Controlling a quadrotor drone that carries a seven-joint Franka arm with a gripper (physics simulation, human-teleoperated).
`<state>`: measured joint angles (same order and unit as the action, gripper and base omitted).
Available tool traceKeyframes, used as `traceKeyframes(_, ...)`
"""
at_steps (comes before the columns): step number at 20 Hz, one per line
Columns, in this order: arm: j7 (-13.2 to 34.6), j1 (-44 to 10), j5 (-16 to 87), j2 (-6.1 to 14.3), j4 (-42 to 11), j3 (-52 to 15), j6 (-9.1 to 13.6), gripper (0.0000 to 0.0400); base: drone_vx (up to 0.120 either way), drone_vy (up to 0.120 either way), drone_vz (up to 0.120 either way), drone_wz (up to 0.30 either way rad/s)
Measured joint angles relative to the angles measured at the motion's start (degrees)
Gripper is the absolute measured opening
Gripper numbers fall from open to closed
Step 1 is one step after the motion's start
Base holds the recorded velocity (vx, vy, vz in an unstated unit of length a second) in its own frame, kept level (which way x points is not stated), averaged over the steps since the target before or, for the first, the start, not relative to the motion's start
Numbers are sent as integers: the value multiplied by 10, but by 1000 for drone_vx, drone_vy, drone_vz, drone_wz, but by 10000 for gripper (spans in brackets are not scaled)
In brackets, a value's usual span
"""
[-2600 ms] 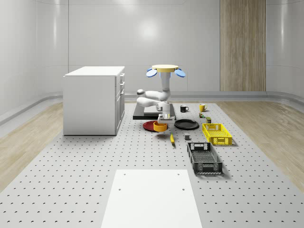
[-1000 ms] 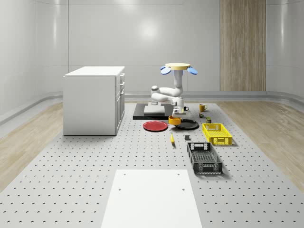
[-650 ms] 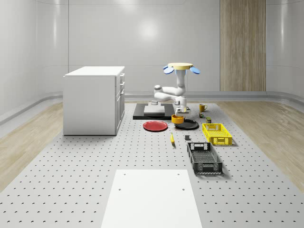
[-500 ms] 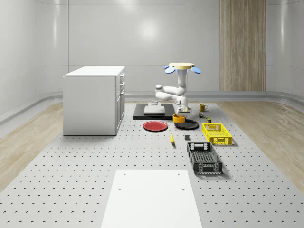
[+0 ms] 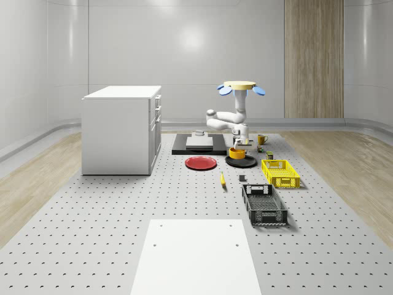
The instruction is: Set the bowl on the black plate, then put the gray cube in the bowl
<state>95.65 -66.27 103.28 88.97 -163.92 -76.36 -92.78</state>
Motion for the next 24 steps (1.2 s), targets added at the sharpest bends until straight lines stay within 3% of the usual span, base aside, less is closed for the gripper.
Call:
traceKeyframes(7, 0, 0, 0, 1, 0, 0, -1, 100, 0, 109, 0, 0)
traceKeyframes(18, 1, -10, 60, 2, 15, 64, -24, 100, 0, 0, 0, 0)
traceKeyframes(24, -5, 17, 90, 8, -5, 95, -31, 100, 0, 0, 0, 0)
